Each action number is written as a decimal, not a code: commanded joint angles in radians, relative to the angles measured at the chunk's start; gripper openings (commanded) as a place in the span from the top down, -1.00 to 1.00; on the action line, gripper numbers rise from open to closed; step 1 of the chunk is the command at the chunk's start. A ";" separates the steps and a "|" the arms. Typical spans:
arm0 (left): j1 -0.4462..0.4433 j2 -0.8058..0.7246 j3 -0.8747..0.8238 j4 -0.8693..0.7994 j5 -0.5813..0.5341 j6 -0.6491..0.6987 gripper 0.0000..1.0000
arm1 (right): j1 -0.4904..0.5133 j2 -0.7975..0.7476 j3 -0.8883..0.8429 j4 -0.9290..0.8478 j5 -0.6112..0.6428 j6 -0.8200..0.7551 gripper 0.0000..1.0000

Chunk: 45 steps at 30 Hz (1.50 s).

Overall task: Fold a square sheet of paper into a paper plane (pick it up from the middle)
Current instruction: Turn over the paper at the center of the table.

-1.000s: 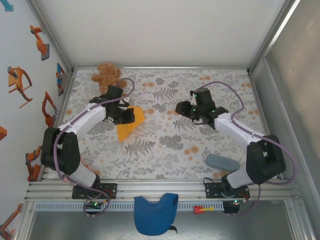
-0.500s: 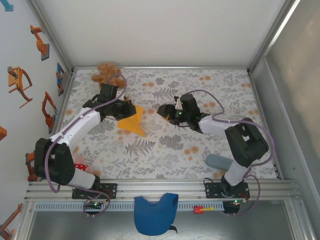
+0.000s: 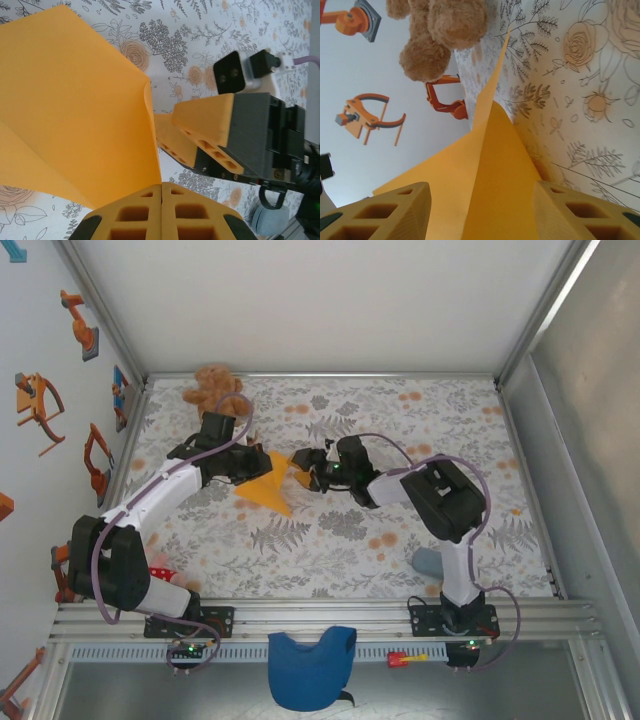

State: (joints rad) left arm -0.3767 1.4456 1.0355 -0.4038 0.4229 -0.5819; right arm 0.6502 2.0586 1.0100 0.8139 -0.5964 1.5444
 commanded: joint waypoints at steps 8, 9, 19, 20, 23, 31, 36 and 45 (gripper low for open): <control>0.012 -0.034 -0.027 0.027 0.022 -0.027 0.98 | 0.033 0.060 0.055 0.179 0.015 0.159 0.16; 0.014 -0.032 -0.030 0.027 0.022 -0.028 0.98 | 0.034 0.067 0.054 0.196 0.018 0.172 0.20; 0.022 -0.062 -0.056 0.014 -0.001 -0.039 0.95 | 0.037 0.056 0.033 0.251 0.060 0.171 0.64; 0.021 -0.068 -0.062 0.012 -0.006 -0.042 0.93 | 0.037 0.054 0.033 0.250 0.060 0.168 0.69; 0.024 -0.086 -0.083 0.010 -0.013 -0.057 0.88 | 0.036 0.046 0.033 0.248 0.065 0.146 0.84; 0.030 -0.179 -0.111 -0.056 -0.114 -0.128 0.26 | 0.022 -0.013 0.024 0.179 0.078 0.056 0.90; 0.030 -0.285 -0.171 -0.023 -0.152 -0.244 -0.33 | 0.005 -0.069 0.025 0.120 0.081 -0.009 0.90; -0.039 -0.407 -0.340 0.384 -0.103 -0.547 -0.96 | -0.001 -0.116 0.040 0.117 0.071 0.000 0.90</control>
State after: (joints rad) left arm -0.3866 1.0546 0.7158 -0.2008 0.3088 -0.9974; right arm 0.6510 1.9854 1.0397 0.9344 -0.5335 1.5692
